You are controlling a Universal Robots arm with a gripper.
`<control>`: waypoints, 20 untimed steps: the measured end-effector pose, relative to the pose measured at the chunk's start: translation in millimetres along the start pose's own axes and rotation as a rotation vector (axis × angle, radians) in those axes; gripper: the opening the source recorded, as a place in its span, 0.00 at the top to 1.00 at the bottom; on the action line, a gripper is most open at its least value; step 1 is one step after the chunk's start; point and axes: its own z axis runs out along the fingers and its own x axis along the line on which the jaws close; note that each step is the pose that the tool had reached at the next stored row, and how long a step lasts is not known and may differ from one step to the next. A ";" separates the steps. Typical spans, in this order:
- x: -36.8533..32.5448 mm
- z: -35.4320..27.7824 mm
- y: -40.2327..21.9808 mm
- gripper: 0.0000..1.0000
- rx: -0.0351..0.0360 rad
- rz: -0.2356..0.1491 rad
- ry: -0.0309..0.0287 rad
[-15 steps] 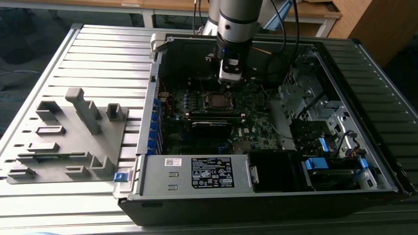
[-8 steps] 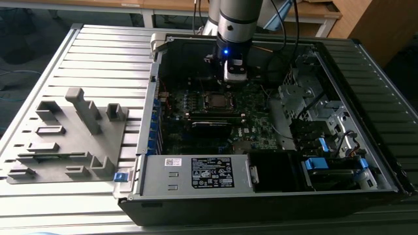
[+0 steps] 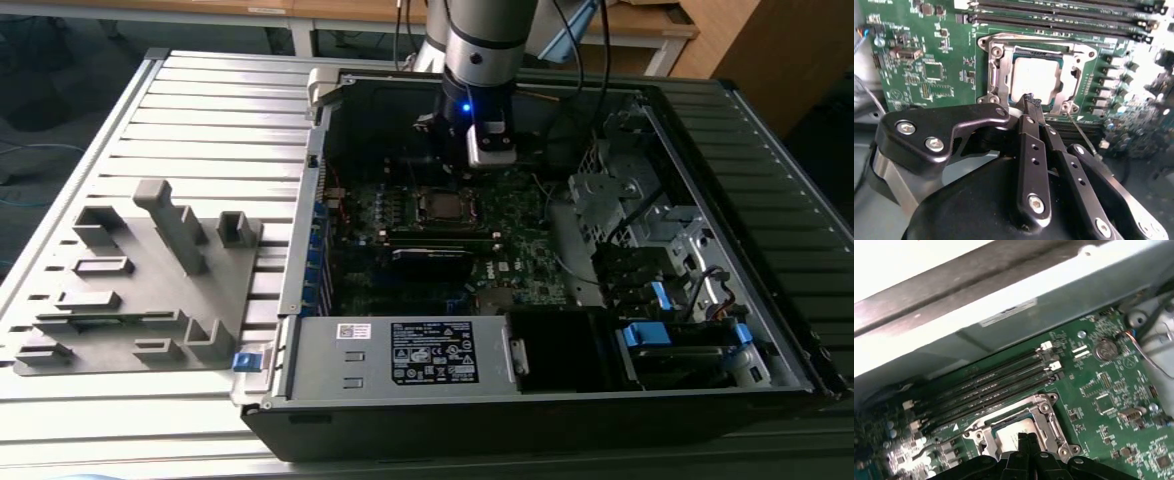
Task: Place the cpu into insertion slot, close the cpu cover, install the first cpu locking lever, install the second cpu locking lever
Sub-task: 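Close the cpu cover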
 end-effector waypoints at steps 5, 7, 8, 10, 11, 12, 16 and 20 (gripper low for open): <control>0.0 0.0 0.0 0.89 0.0019 -0.091 0.0051; 0.0 0.0 0.0 0.89 0.0026 -0.127 0.0071; 0.0 0.0 0.0 0.89 0.0030 -0.146 0.0082; 0.0 0.1 0.0 0.89 0.0038 -0.182 0.0102; 0.0 0.1 0.0 0.89 0.0041 -0.200 0.0112; 0.0 0.1 0.0 0.89 0.0046 -0.218 0.0122; 0.0 0.2 0.0 0.89 0.0066 -0.288 0.0158; 0.0 0.1 0.0 0.89 0.0257 -0.329 0.0133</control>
